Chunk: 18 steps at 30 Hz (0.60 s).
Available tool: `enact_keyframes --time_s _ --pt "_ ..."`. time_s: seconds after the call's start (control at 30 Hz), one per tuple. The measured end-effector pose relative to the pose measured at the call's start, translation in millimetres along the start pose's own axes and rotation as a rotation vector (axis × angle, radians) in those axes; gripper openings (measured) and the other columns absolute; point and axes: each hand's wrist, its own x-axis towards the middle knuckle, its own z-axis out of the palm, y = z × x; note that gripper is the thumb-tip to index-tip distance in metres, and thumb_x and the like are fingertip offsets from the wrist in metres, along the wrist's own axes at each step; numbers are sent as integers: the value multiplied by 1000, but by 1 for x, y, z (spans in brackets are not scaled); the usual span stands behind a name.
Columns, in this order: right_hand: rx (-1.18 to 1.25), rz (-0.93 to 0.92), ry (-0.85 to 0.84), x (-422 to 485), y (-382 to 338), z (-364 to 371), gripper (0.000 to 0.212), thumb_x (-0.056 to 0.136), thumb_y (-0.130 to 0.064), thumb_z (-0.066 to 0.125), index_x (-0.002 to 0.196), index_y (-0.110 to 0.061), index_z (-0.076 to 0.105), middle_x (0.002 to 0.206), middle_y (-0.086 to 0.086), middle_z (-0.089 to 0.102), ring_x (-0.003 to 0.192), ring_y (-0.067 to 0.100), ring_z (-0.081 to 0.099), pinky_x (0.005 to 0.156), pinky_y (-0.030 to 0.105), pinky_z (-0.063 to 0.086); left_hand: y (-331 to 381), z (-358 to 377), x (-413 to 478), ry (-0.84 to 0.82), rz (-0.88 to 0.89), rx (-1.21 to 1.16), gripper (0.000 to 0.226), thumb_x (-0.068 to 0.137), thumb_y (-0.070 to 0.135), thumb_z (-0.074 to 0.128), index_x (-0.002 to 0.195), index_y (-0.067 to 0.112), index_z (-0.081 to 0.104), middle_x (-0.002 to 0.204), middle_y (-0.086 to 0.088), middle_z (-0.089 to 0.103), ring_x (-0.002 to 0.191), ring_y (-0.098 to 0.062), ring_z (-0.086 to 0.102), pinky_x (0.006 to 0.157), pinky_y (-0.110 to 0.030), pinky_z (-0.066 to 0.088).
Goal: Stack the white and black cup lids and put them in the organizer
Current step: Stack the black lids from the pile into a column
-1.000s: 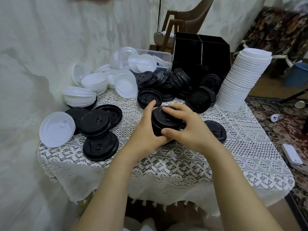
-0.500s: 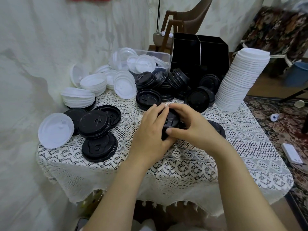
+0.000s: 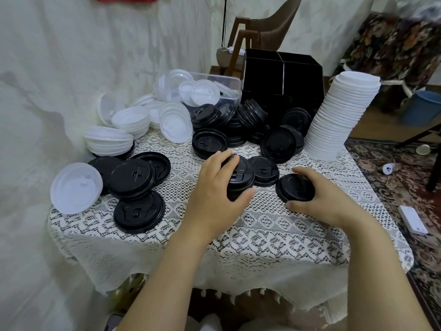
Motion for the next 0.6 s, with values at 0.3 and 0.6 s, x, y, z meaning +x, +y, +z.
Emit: enact_keyframes --time_s 0.3,0.6 --pt "27 -238 333 -10 -45 2 78 76 -35 81 144 -24 45 124 -15 47 112 -4 40 91 9 29 3 -1 0 5 -123 -142 66 86 40 66 145 26 39 155 11 18 142 -6 19 116 -30 24" --pt "81 -468 193 -5 -85 43 71 74 -34 82 138 -23 52 127 -16 49 127 7 45 111 28 36 -2 -3 1 24 -254 -334 109 72 27 82 152 32 8 122 37 36 111 10 47 89 -6 38"
